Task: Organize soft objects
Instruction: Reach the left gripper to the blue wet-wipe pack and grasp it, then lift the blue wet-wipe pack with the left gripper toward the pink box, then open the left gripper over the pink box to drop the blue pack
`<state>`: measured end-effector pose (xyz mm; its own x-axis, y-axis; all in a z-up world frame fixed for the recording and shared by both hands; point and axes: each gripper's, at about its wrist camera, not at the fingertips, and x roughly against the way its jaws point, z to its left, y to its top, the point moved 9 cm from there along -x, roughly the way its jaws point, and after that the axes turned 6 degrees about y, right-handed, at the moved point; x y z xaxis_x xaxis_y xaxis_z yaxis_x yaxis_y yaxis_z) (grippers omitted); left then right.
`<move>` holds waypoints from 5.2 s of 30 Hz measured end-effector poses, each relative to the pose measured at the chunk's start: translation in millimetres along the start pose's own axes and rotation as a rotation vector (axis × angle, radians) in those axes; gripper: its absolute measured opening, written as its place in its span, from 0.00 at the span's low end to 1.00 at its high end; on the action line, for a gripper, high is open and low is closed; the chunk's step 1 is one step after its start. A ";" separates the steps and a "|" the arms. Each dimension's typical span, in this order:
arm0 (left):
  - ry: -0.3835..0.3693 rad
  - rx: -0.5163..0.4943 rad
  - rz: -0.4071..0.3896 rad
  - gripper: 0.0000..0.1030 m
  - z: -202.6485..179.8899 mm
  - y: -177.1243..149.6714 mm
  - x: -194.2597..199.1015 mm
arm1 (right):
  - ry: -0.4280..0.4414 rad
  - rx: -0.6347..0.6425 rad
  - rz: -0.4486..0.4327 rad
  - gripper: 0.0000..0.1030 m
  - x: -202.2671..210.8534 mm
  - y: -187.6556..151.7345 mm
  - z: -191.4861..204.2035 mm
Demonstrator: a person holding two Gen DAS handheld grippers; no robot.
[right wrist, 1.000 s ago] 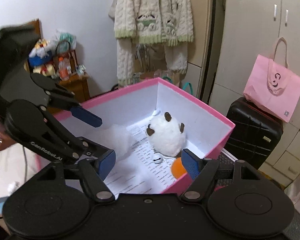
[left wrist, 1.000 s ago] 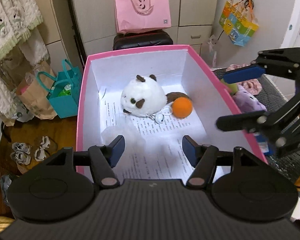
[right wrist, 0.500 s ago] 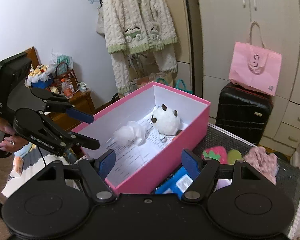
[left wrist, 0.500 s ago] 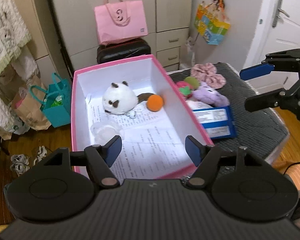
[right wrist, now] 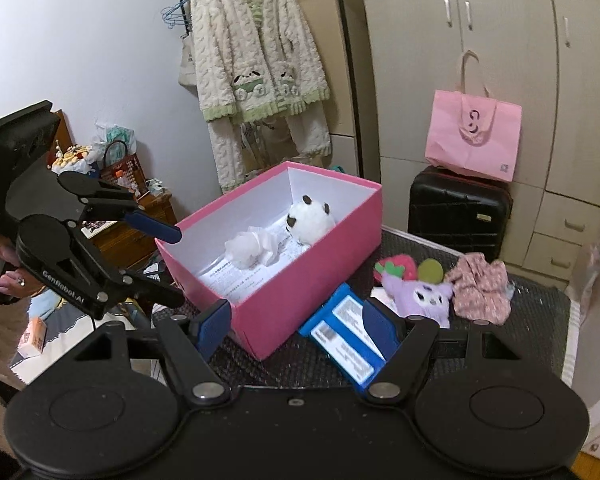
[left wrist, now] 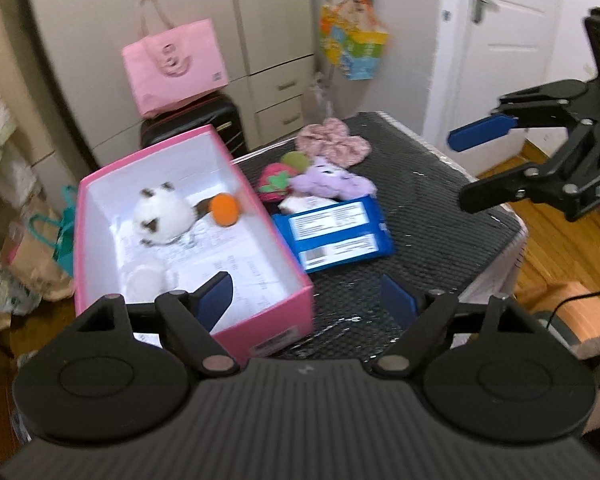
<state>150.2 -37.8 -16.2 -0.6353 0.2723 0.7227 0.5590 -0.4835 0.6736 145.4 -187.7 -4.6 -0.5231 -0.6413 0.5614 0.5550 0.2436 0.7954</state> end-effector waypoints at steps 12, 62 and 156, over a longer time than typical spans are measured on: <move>-0.054 -0.026 -0.080 0.79 -58.6 19.6 -22.1 | -0.014 -0.075 0.014 0.75 5.9 -48.2 -37.7; 0.086 0.241 -0.018 0.61 -52.7 16.4 -194.5 | -0.050 -0.302 0.016 0.19 -76.4 -116.0 -154.6; -0.068 0.347 -0.032 0.42 119.6 -32.6 19.4 | 0.192 -0.101 0.064 0.52 -128.0 56.8 72.8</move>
<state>183.4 82.7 -5.6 -0.6251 0.3433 0.7010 0.6945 -0.1653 0.7002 196.8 -38.8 -14.7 -0.3572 -0.7561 0.5484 0.6499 0.2205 0.7273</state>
